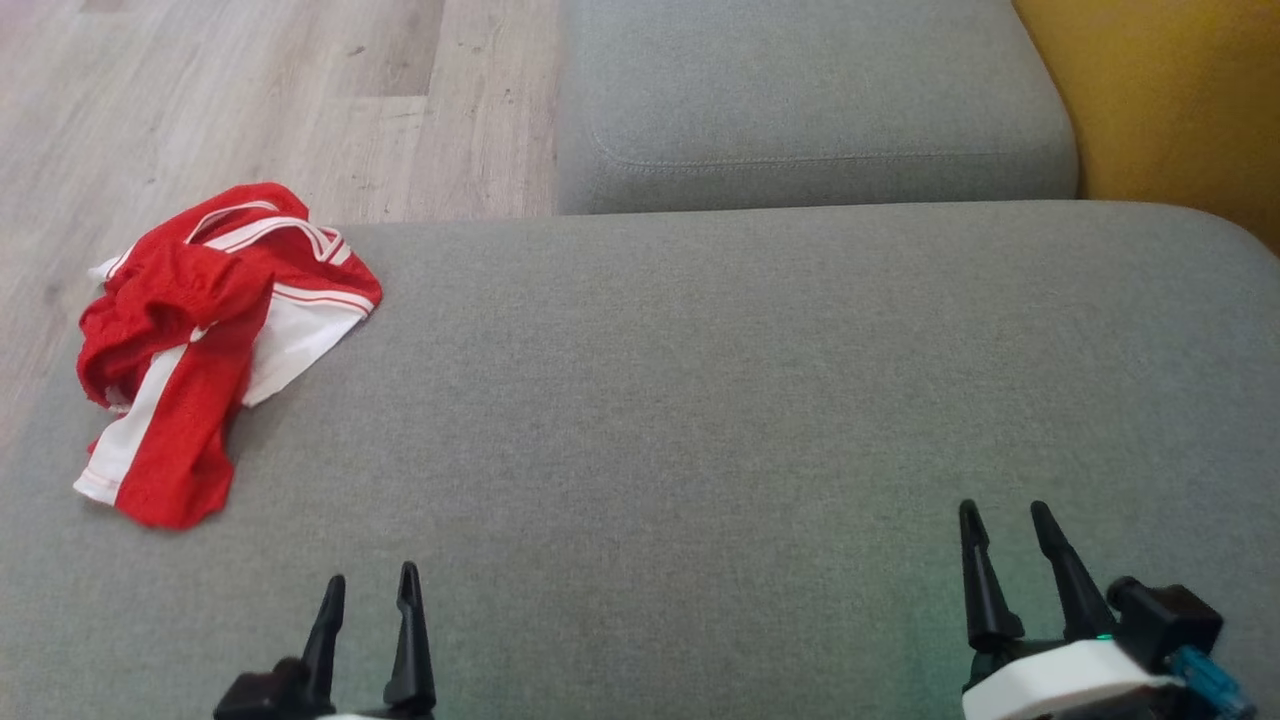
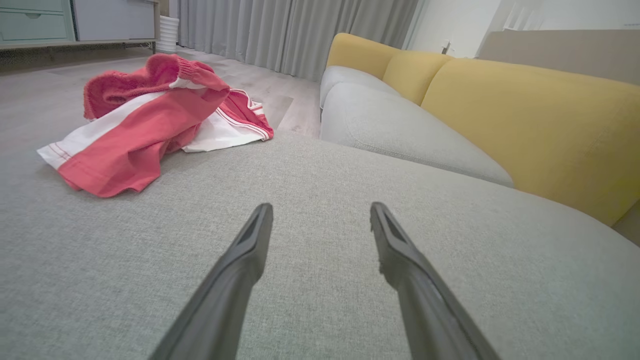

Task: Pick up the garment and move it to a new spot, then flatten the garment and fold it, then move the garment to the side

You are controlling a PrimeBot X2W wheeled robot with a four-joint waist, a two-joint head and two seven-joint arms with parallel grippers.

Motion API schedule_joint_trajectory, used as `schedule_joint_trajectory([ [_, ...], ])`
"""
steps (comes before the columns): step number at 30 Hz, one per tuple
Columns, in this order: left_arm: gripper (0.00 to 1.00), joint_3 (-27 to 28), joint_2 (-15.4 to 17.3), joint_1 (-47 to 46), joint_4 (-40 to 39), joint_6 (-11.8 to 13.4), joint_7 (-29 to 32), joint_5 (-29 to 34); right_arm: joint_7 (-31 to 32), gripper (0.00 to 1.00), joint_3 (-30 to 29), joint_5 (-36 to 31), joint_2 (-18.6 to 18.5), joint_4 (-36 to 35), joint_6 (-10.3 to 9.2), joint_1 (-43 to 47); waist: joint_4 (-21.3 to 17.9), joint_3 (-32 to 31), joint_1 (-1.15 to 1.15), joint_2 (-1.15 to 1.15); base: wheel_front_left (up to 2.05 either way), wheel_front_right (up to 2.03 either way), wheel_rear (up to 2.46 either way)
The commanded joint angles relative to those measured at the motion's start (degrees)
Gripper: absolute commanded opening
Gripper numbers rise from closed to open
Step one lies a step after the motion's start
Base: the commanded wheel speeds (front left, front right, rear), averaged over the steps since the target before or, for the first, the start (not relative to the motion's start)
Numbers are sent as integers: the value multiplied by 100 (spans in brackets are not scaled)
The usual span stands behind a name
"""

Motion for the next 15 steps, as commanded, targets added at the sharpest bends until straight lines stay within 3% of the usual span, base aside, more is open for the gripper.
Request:
schedule_joint_trajectory([
  [1,100,95,25,-88,-151,45,-93,203,-101,100,159,-213,-53,-170,39,-97,4,-8,0,0,0,0,0],
  [15,100,20,29,-6,7,120,-331,963,-337,100,317,-1206,-59,-95,45,-23,26,-66,0,0,0,0,0],
])
